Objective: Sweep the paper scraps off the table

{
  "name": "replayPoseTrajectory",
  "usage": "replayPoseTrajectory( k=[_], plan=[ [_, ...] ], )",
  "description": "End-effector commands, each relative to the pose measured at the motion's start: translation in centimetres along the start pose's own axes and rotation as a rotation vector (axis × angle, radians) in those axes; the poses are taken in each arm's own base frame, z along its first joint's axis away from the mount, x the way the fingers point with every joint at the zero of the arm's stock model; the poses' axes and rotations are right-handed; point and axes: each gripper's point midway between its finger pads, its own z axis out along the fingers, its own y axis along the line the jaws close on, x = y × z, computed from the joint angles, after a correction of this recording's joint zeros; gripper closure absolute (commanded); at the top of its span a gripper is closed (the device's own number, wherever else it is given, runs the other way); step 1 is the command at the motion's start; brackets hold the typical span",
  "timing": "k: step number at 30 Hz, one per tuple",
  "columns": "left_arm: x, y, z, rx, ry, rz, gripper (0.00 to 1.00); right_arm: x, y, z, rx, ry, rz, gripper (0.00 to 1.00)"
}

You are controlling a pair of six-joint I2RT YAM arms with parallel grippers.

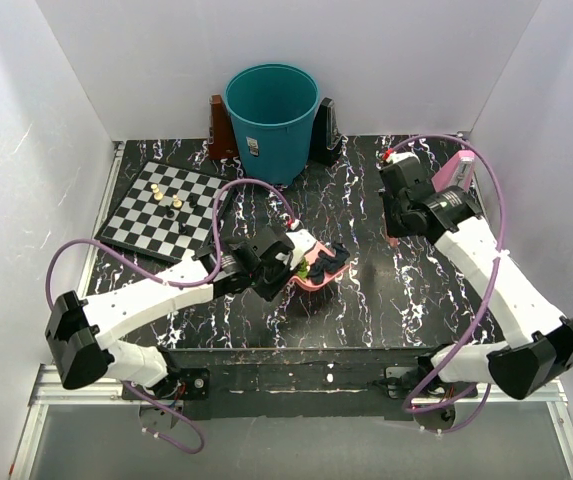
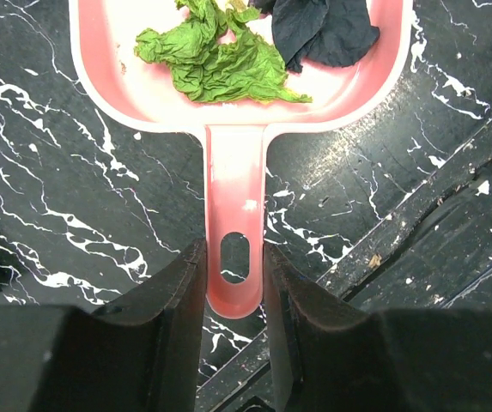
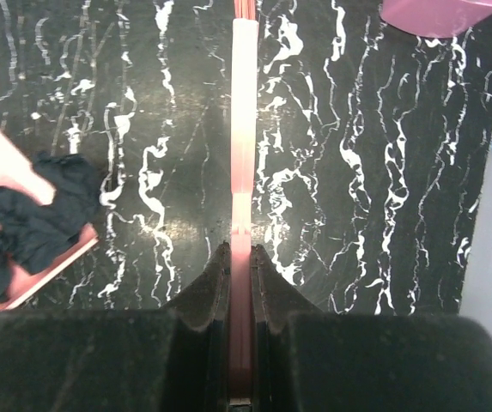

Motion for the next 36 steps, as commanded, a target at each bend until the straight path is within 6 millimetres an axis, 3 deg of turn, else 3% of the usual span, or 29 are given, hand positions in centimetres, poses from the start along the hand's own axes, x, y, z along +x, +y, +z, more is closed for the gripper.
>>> replayPoseTrajectory(
  k=[1, 11, 23, 31, 36],
  plan=[
    [-3.2, 0.5, -1.9, -0.028, -0.113, -0.024, 0.77, 0.0, -1.7, 1.3, 0.137, 0.01, 0.032, 0.99],
    [-10.5, 3.7, -6.2, -0.124, -0.185, -0.109, 0.78, 0.4, -0.6, 1.7, 0.065, -0.028, 0.093, 0.99],
    [-21.5, 11.0, -9.1, -0.111, -0.372, -0.249, 0.78, 1.2, -2.3, 0.9, 0.093, -0.063, 0.142, 0.99],
    [-28.2, 16.7, -11.0, 0.11, -0.573, -0.429, 0.77, 2.1, -2.4, 1.1, 0.08, -0.055, 0.14, 0.99],
    [-29.8, 19.2, -11.1, 0.36, -0.656, -0.632, 0.77, 2.1, -2.4, 1.2, 0.078, -0.053, 0.134, 0.99]
  ],
)
